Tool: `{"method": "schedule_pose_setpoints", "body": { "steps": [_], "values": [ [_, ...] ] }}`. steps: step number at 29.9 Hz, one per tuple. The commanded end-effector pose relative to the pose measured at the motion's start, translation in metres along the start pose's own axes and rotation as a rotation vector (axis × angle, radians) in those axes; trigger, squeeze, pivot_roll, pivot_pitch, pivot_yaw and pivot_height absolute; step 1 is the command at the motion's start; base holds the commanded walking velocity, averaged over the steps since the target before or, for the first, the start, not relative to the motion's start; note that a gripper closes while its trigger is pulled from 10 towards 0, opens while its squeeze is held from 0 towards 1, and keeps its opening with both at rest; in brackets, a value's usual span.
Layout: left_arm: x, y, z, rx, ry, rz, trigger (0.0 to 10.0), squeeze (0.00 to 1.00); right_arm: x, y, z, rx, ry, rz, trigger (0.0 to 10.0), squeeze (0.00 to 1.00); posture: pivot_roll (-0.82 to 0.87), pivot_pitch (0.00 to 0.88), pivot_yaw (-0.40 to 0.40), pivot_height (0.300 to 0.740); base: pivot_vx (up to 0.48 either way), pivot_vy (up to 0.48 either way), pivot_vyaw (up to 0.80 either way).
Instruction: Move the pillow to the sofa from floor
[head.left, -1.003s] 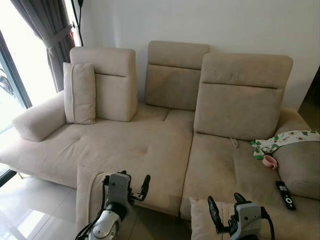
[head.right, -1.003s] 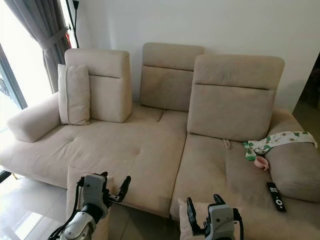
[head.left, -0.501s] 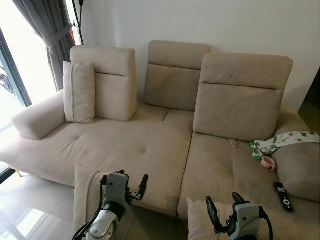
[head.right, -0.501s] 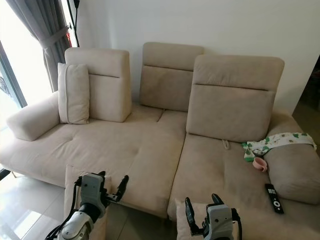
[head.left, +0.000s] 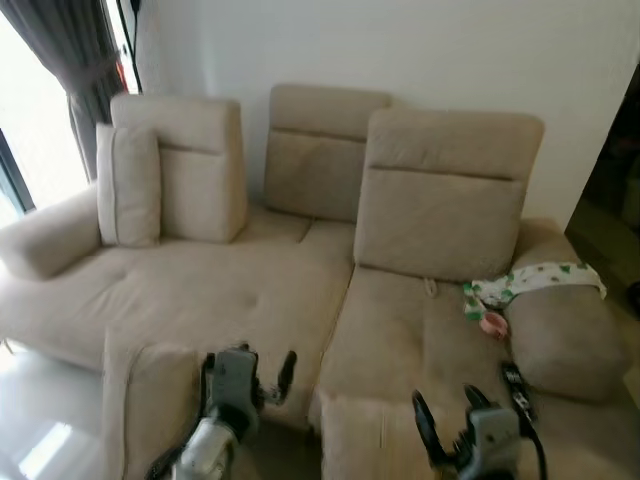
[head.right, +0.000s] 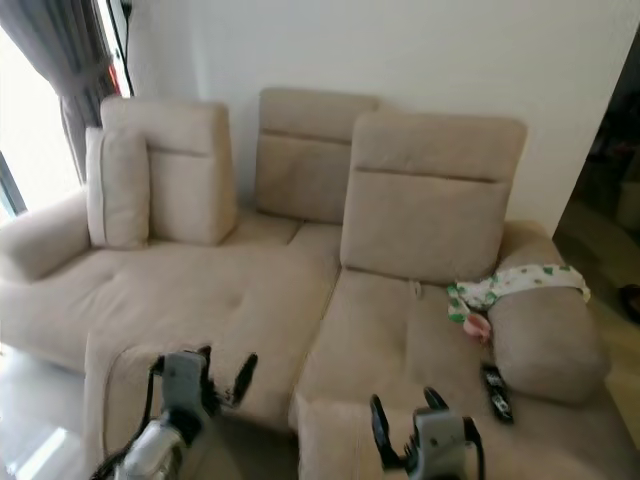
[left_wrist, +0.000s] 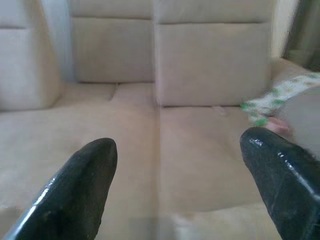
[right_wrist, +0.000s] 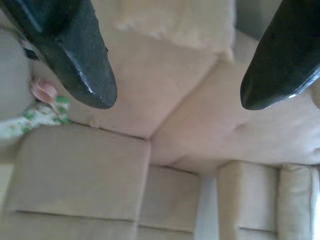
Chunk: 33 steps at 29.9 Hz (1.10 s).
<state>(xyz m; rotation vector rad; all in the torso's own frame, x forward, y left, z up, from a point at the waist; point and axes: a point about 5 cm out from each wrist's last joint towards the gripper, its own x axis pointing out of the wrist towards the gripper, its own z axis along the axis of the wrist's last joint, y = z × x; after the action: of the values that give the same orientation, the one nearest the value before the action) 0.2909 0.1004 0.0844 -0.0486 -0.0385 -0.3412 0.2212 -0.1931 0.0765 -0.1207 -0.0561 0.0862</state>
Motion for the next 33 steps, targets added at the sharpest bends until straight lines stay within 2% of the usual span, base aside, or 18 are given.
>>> {"method": "schedule_pose_setpoints", "body": {
  "steps": [1,13,17,20,33],
  "values": [
    [-0.003,0.008,-0.002,0.01,0.01,0.016,10.0,0.0,0.001,0.004,0.001,0.011,-0.009,0.006,10.0,0.0,0.08,0.0,0.034,0.74,0.0,0.0,0.0],
    [-0.003,0.006,-0.004,0.004,0.021,-0.006,10.0,0.0,0.001,0.004,0.0,0.007,-0.009,0.0,10.0,0.0,0.07,0.0,0.038,0.74,0.0,0.0,0.0],
    [-0.004,0.001,-0.009,-0.003,0.055,-0.062,10.0,0.0,0.0,0.004,-0.001,0.003,-0.006,-0.003,10.0,0.0,0.07,0.0,0.04,0.74,0.0,0.0,0.0],
    [-0.008,-0.005,-0.016,0.003,0.094,-0.148,10.0,0.0,-0.002,0.004,-0.004,-0.001,0.002,-0.007,10.0,0.0,0.07,0.0,0.041,0.74,0.0,0.0,0.0],
    [-0.01,0.0,-0.017,0.049,0.094,-0.173,10.0,0.0,-0.002,0.006,-0.005,0.009,0.0,-0.005,10.0,0.0,0.08,0.0,0.042,0.74,0.0,0.0,0.0]
  ]
}}
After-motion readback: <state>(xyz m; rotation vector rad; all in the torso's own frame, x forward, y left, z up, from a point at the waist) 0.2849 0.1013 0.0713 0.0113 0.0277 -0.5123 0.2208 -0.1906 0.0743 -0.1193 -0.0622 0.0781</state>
